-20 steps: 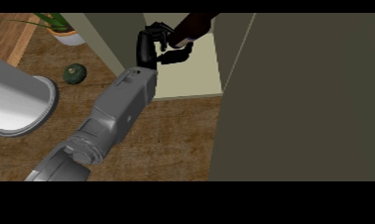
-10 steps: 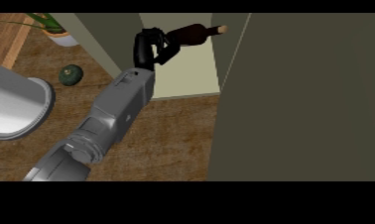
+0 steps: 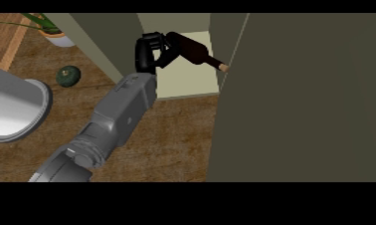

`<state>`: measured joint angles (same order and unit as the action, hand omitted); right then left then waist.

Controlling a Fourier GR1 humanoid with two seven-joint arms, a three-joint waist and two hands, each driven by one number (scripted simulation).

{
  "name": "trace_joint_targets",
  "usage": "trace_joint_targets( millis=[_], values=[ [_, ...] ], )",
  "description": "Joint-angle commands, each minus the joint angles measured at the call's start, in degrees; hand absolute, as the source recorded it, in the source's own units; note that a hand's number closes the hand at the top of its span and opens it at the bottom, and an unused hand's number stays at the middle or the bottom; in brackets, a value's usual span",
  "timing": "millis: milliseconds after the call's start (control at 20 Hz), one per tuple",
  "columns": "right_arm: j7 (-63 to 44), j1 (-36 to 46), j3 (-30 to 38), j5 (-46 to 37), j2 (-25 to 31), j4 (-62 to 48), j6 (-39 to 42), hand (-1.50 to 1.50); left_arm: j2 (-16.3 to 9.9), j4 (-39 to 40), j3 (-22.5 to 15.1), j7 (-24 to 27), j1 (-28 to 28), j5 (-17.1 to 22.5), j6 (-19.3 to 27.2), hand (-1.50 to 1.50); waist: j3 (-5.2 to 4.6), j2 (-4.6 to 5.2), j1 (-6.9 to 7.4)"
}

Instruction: Pick up the wine, place it into the cabinet and close the cabinet

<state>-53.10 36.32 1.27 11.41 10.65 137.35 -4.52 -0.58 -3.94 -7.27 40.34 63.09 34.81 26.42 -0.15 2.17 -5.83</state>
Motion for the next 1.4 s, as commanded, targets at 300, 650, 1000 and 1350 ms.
trace_joint_targets(
  millis=[300, 650, 1000, 1350],
  values=[
    [-2.2, 1.69, -0.3, 2.32, -0.6, 1.34, -0.9, -1.5, 0.57, -1.35, 3.05, 0.87, -5.17, 3.99, -7.87, 1.5, -0.1, -0.14, -1.79],
    [-0.36, -0.07, -1.46, 2.66, -1.66, 0.16, 0.37, -1.5, 0.57, -1.63, 1.8, 3.02, -10.49, 5.62, -10.07, 1.5, -0.1, -0.05, -3.28],
    [0.31, -0.46, -2.0, 1.56, -2.3, 0.45, -0.13, -1.5, 0.57, -1.94, -0.48, 3.34, -12.64, 6.26, -9.06, 1.5, -0.14, -0.31, -3.76],
    [2.13, -0.97, -0.75, 3.93, -2.4, -0.28, 1.4, -1.5, 0.58, -2.87, -1.61, 4.26, -13.24, 7.81, -6.1, 1.5, -0.11, 0.22, -4.79]
  ],
)
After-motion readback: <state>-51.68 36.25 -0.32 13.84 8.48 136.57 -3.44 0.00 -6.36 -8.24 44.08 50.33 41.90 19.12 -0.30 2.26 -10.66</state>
